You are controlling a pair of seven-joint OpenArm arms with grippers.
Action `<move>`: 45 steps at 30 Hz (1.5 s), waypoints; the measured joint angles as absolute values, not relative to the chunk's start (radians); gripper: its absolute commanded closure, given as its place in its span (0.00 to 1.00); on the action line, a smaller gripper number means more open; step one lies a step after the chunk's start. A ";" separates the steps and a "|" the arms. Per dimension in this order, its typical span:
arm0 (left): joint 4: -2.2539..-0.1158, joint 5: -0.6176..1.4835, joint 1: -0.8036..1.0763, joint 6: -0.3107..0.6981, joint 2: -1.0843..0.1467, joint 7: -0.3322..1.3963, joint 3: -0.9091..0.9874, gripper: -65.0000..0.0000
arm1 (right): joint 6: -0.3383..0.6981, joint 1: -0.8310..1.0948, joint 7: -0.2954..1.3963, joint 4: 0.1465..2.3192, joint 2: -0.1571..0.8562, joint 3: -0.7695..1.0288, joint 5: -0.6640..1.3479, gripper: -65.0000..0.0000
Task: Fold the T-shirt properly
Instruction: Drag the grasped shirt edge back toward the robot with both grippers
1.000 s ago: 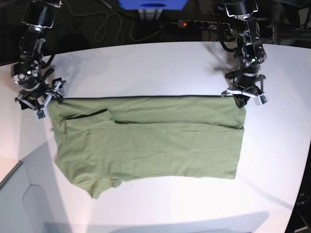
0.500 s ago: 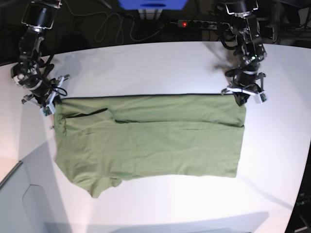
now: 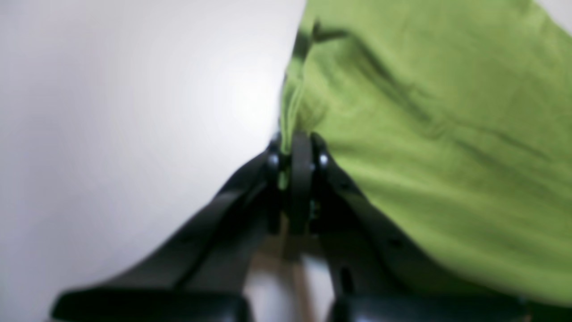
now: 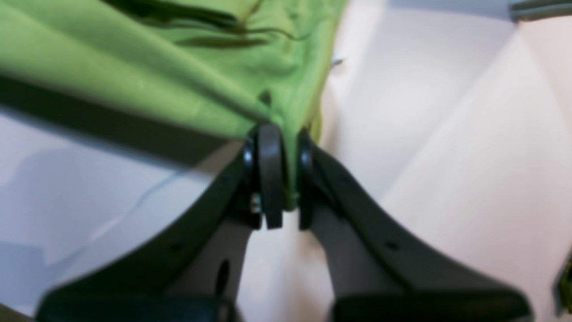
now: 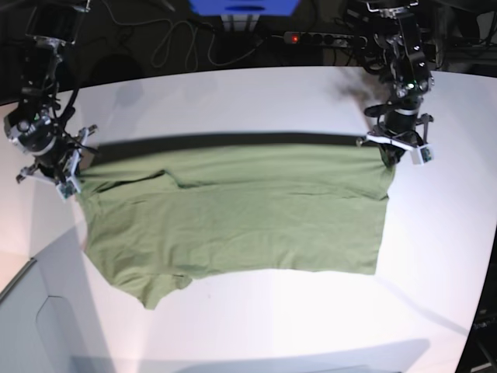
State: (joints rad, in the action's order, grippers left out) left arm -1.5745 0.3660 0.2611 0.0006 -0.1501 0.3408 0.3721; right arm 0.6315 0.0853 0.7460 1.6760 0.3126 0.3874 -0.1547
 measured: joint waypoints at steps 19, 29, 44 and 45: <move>-1.582 0.368 0.174 0.001 -0.179 0.345 0.364 1.00 | 0.635 -0.171 0.886 1.604 0.344 0.275 -0.154 1.00; -1.582 0.366 0.196 0.000 -0.178 0.340 0.366 1.00 | 0.635 -0.033 0.875 1.634 0.327 0.280 -0.153 1.00; -1.593 0.379 0.405 0.001 -0.168 0.320 0.364 1.00 | 0.635 0.209 0.802 1.639 0.319 0.343 -0.159 1.00; -1.597 0.378 0.419 0.001 -0.159 0.311 0.367 1.00 | 0.635 0.223 0.784 1.639 0.319 0.347 -0.158 1.00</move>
State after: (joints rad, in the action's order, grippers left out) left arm -1.5970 0.3782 0.4187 0.0010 -0.1585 0.3107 0.3672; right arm 0.6346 0.2226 0.7841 1.6390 0.3191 0.3470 -0.1581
